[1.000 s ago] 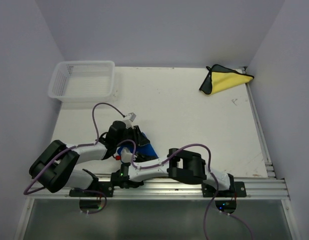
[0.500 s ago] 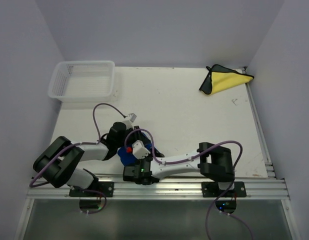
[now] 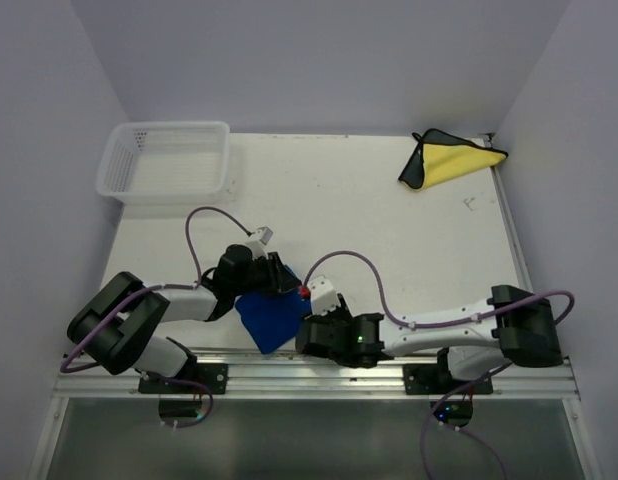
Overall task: Roll the towels
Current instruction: Roll the towel
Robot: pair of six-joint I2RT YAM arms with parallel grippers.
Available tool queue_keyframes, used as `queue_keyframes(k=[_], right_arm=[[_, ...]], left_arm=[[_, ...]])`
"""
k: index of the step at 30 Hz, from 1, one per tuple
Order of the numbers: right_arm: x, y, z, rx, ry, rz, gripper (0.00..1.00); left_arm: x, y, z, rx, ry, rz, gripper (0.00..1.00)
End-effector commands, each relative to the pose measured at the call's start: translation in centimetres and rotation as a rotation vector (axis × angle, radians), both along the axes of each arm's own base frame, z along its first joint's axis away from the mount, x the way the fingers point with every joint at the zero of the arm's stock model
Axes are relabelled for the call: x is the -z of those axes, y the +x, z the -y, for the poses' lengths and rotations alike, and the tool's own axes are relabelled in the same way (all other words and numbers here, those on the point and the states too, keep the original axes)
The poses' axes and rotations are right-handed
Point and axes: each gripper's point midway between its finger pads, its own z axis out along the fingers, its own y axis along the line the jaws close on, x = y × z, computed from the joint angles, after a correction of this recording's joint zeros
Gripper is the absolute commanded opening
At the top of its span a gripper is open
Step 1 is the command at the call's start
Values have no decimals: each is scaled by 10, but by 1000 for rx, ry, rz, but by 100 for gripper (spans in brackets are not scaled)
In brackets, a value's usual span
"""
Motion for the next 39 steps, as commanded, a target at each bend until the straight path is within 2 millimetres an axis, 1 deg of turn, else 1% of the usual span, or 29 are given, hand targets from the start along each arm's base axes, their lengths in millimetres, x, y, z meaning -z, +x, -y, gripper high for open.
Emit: queue_keyframes(k=[1,2,3,4,5,7,8,9,11,12,13,14,15,17,18,20,21,22,25,26,29,30,32,33,35,38,39], right_arm=[[-33,6,-39,-8,364,-52,55],[-33,2,-42,-34,395,-94,53],[-33,12,-35,-8,425,-104,51],[-35,15,-40,-9,477,-127,49],[-34,23,-40,10,519,-170,49],[-29,29,-37,47,591,-208,49],[-26,42,-32,88,619,-223,50],[-20,38,-36,72,654,-275,50],[-16,41,-38,90,710,-317,52],[-8,41,-35,100,722,-351,52],[-9,43,-40,106,763,-371,53],[-3,44,-38,114,770,-388,53],[-7,42,-45,89,811,-404,53],[0,39,-47,94,833,-432,53],[-4,40,-52,82,866,-430,53],[3,37,-50,100,884,-448,54],[-1,38,-52,92,910,-443,54],[-1,37,-52,93,912,-446,54],[3,37,-53,88,903,-450,56],[7,36,-53,91,900,-456,56],[7,37,-56,99,923,-461,56],[10,38,-57,102,920,-465,54],[10,39,-59,109,931,-470,50],[14,39,-60,117,925,-477,50],[15,36,-65,110,932,-507,48],[22,35,-69,117,929,-532,43],[22,34,-71,112,940,-537,38]], left_arm=[[42,-21,-24,-31,134,-113,36],[42,-21,-24,-33,134,-113,36],[43,-21,-25,-33,137,-114,36],[43,-22,-25,-32,138,-115,36],[45,-22,-25,-33,143,-120,36],[46,-24,-25,-27,141,-127,36],[45,-23,-25,-26,140,-124,36],[45,-24,-25,-26,141,-125,36],[44,-22,-25,-29,144,-119,36],[44,-22,-26,-29,148,-120,36],[43,-22,-26,-30,149,-119,36],[43,-22,-26,-30,150,-117,36],[43,-22,-26,-29,151,-118,36],[44,-23,-27,-30,155,-122,36],[45,-23,-27,-30,156,-123,36],[44,-23,-27,-30,155,-119,36],[45,-24,-27,-31,157,-124,36],[44,-23,-28,-32,155,-121,36],[44,-24,-27,-29,152,-122,36],[43,-24,-27,-29,152,-120,36],[43,-23,-29,-40,162,-116,36],[44,-24,-31,-46,166,-118,36],[45,-23,-34,-63,170,-114,36],[47,-25,-36,-69,172,-122,35],[48,-25,-39,-84,176,-120,34],[51,-30,-43,-99,176,-127,34],[53,-31,-44,-104,177,-134,33]])
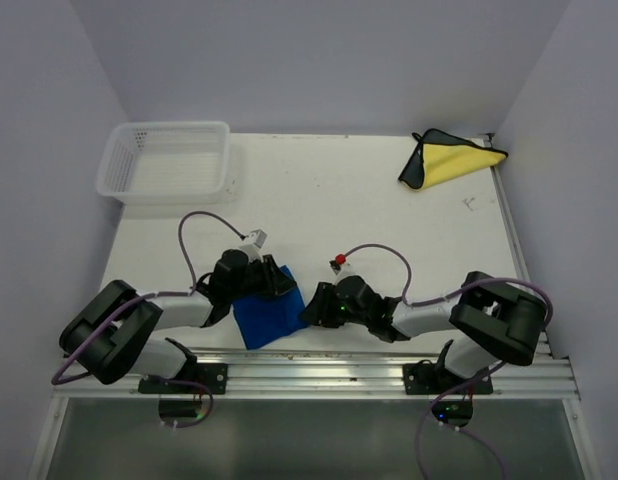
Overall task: Roll the towels
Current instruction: Roll the towel
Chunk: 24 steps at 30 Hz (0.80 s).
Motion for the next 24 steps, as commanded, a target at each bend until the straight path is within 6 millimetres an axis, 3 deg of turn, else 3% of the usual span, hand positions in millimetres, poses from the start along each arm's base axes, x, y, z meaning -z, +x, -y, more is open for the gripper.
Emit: queue_keyframes(k=[1,5,8,9,10,11,13,15,16,17,18,19,20,24], right_arm=[[-8,3,-15,0,66,-16,35],[-5,2,-17,-7,58,-25,12],[-6,2,-16,-28,18,-6,0],[-5,3,-14,-39,-15,16,0],[-17,6,-18,-36,-19,56,0],[-8,5,-7,-45,-108,73,0],[-19,12,-7,-27,-177,149,0],[-13,6,8,-52,-318,179,0],[-24,12,4,-38,-341,211,0],[-14,13,20,-35,-451,228,0],[-14,14,22,-35,-488,244,0],[-19,12,16,-47,-503,265,0],[-17,13,23,-39,-563,282,0],[-6,7,18,-98,-660,336,0]], left_arm=[[50,-29,-32,-55,153,-146,33],[49,-29,-34,-58,158,-141,33],[46,-26,-32,-52,161,-129,33],[45,-24,-32,-51,163,-123,33],[45,-24,-32,-50,172,-125,34],[40,-20,-30,-45,172,-109,34],[37,-16,-31,-53,187,-100,36],[24,-6,-27,-52,184,-63,37],[22,-4,-28,-55,196,-59,37],[14,3,-25,-59,191,-40,38],[8,5,-24,-60,185,-28,38],[5,7,-24,-63,189,-25,38],[-2,12,-21,-64,181,-10,39],[-23,19,-20,-88,170,2,39]])
